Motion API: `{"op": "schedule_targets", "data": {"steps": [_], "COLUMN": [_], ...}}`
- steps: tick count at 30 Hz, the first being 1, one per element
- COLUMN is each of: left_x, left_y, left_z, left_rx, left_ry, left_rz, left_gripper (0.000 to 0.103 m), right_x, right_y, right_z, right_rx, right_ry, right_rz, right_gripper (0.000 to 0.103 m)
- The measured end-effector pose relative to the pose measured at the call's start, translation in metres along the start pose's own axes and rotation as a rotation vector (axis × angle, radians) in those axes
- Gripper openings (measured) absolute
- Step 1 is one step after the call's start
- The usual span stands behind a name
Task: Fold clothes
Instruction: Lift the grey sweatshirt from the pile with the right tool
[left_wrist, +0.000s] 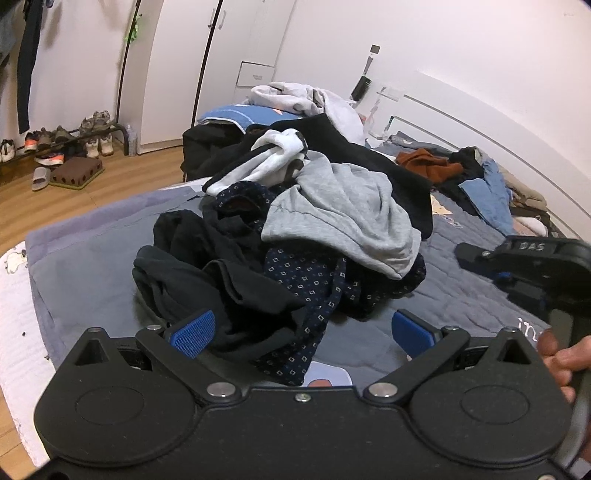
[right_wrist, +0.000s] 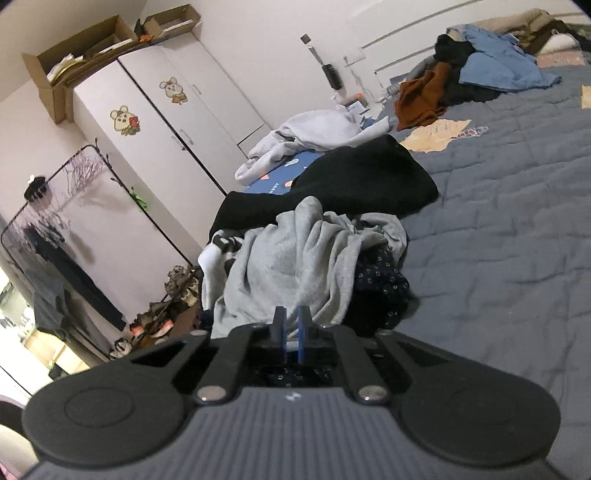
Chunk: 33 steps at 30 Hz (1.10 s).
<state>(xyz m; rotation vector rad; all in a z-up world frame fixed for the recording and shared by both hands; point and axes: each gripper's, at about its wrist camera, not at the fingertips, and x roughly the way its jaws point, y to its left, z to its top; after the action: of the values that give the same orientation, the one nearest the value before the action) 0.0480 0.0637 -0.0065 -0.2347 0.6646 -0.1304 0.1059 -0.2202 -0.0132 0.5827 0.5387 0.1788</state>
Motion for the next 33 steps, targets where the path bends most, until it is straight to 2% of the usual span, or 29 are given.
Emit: {"op": "schedule_targets", "data": {"steps": [2,4,5,6,11,17,20,22,23,24,27,33], "left_x": [0.001,0.003,0.003,0.004,0.007,0.01,0.01,0.011,0.012,0.012,0.012,0.013], "left_y": [0.001,0.002,0.003,0.004,0.006,0.008,0.009,0.009,0.008,0.008,0.008,0.008], "left_z": [0.0,0.001,0.001,0.002,0.003,0.004,0.004,0.004,0.004,0.004,0.004,0.003], "left_rx": [0.002,-0.005,-0.013,-0.02,-0.029,-0.031,-0.033,-0.035,-0.035,-0.035,-0.031,-0.031], "left_ry": [0.0,0.004,0.007,0.011,0.018,0.027,0.029,0.029,0.03,0.031,0.033,0.034], "left_rz": [0.001,0.003,0.0,-0.002,-0.007,-0.008,-0.008,-0.007,-0.007,-0.007,-0.004,-0.005], "left_gripper": [0.103,0.103,0.103,0.103,0.103,0.103,0.103,0.103,0.103,0.103,0.103,0.103], "right_x": [0.008,0.016,0.021,0.025,0.05,0.083,0.095,0.101,0.104,0.106,0.105,0.089], "right_y": [0.001,0.001,0.001,0.001,0.001,0.0,-0.002,-0.003,-0.004,-0.005,-0.007,-0.003], "right_z": [-0.001,-0.002,-0.002,-0.002,0.003,0.005,0.001,-0.002,-0.004,-0.004,-0.004,-0.002], "right_rx": [-0.008,-0.003,0.003,0.002,0.0,0.014,0.019,0.022,0.023,0.024,0.049,0.079], "right_ry": [0.018,0.031,0.028,0.025,0.023,0.063,0.094,0.119,0.135,0.147,0.136,0.078], "right_rz": [-0.001,0.001,0.002,-0.001,-0.005,-0.021,-0.027,-0.036,-0.045,-0.053,-0.051,-0.043], "right_gripper": [0.018,0.033,0.044,0.049,0.054,0.054,0.051,0.037,0.021,0.016,0.01,0.008]}}
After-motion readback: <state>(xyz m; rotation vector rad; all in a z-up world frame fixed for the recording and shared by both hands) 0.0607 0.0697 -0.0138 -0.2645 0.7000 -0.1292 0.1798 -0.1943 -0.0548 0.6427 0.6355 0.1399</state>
